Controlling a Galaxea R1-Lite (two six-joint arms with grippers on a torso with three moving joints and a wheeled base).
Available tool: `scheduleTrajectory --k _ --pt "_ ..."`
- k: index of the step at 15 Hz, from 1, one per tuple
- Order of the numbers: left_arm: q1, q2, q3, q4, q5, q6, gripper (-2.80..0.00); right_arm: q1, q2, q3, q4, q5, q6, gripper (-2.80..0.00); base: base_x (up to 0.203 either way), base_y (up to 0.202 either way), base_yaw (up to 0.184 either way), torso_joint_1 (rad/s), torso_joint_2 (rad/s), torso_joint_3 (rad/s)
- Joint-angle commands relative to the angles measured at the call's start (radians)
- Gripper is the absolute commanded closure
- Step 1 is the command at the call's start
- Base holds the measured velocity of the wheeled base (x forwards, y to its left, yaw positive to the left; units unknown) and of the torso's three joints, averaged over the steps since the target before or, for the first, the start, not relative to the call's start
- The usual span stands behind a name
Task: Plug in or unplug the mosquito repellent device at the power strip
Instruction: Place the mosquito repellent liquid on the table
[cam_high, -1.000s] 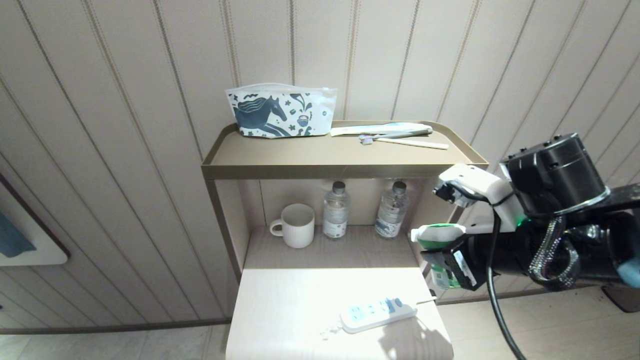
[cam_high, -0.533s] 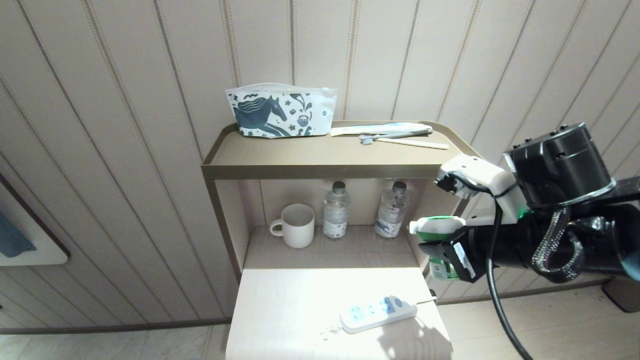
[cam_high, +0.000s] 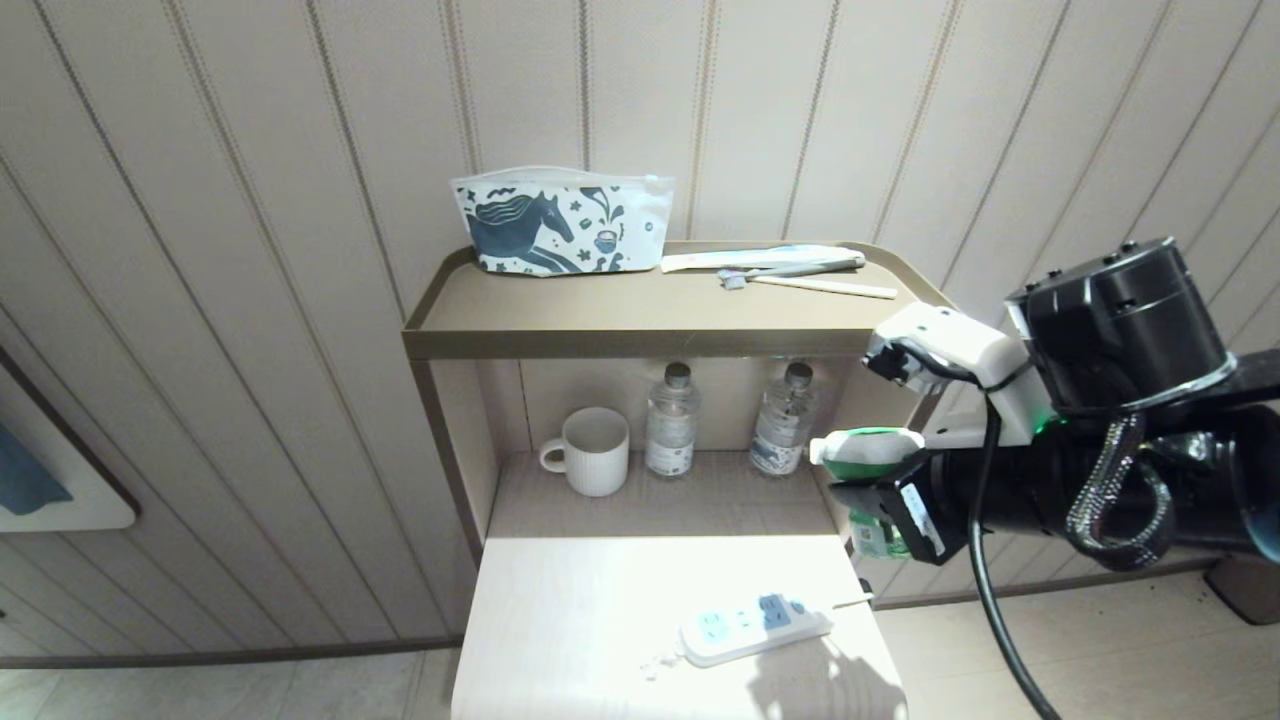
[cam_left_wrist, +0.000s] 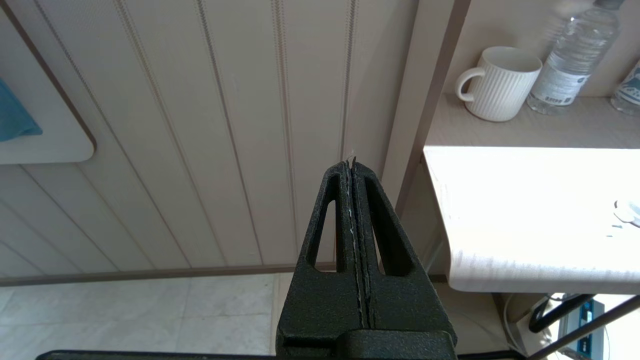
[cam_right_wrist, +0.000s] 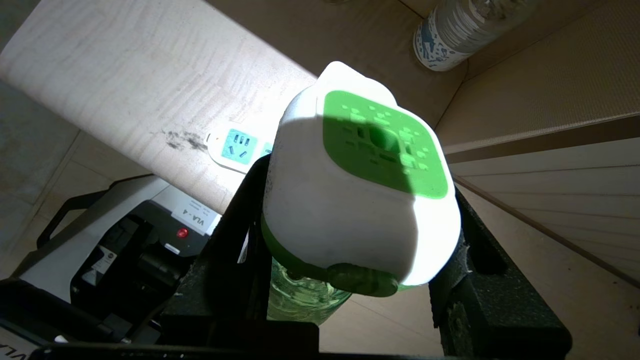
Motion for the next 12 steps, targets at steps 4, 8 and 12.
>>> scheduleTrajectory --k 4,8,12 --pt "0.000 0.002 0.001 0.000 0.000 0.000 0.00 0.002 -0.004 0.007 0.001 -0.003 -0.001 0.00 0.000 0.000 0.000 0.000 0.00 0.000" --pt "0.000 0.002 -0.002 0.000 0.000 0.000 0.00 0.002 -0.006 0.008 0.001 -0.003 -0.001 0.00 0.000 0.000 0.000 0.000 0.00 0.000" --pt "0.000 0.002 0.000 0.000 0.000 0.000 0.00 0.002 -0.007 0.010 0.001 -0.009 -0.001 0.00 0.000 0.000 0.000 0.000 0.00 0.000"
